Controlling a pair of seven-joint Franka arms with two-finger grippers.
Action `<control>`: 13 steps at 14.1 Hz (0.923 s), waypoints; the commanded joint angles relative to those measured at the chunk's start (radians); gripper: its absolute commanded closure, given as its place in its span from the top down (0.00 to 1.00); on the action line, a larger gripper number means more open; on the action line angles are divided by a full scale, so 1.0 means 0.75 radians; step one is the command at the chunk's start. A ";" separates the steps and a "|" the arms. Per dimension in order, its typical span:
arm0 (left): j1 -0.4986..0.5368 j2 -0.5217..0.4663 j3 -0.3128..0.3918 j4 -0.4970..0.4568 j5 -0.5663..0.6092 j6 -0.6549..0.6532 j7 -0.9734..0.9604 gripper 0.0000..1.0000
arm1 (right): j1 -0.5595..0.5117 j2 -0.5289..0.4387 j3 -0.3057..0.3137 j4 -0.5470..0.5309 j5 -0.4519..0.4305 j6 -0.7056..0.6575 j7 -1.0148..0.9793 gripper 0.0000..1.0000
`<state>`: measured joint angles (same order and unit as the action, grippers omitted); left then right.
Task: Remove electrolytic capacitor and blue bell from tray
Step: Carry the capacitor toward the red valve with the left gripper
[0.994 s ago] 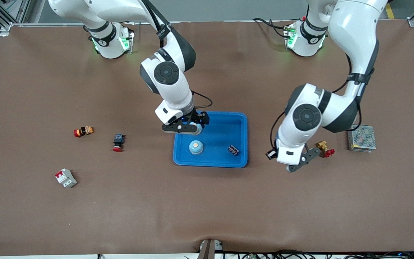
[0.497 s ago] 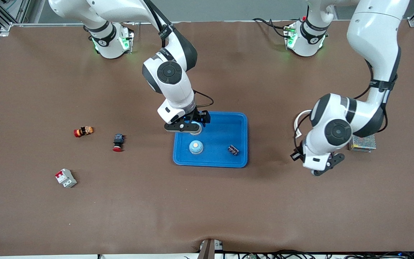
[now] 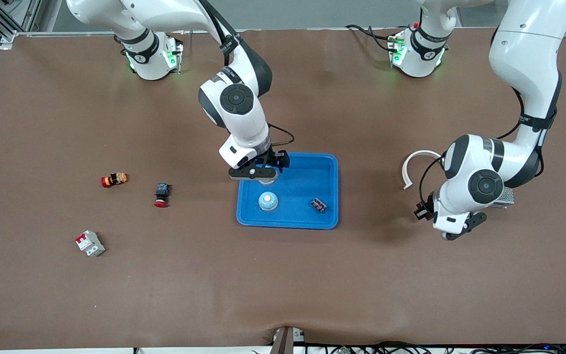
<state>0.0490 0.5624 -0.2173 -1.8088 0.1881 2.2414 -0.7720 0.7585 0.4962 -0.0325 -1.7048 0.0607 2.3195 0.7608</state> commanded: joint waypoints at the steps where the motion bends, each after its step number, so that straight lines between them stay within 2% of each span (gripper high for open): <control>1: 0.008 0.021 -0.011 -0.018 0.023 0.049 0.011 0.00 | 0.030 0.015 -0.012 -0.003 -0.011 0.037 0.000 1.00; 7: 0.008 0.068 -0.007 -0.002 0.023 0.102 -0.001 0.00 | 0.044 0.017 -0.012 0.001 -0.013 0.020 -0.063 1.00; 10: 0.018 0.074 -0.005 0.000 0.023 0.110 -0.006 0.00 | 0.044 0.044 -0.014 0.001 -0.020 0.018 -0.180 1.00; 12: 0.031 0.081 -0.005 -0.002 0.025 0.133 -0.010 0.00 | 0.040 0.066 -0.014 0.007 -0.070 0.018 -0.298 1.00; 13: 0.033 0.091 -0.005 0.000 0.023 0.133 -0.012 0.05 | 0.034 0.071 -0.014 0.009 -0.089 0.018 -0.333 1.00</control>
<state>0.0622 0.6189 -0.2167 -1.8141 0.1881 2.3254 -0.7679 0.7812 0.5296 -0.0347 -1.7094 0.0255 2.3319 0.5715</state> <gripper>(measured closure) 0.696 0.000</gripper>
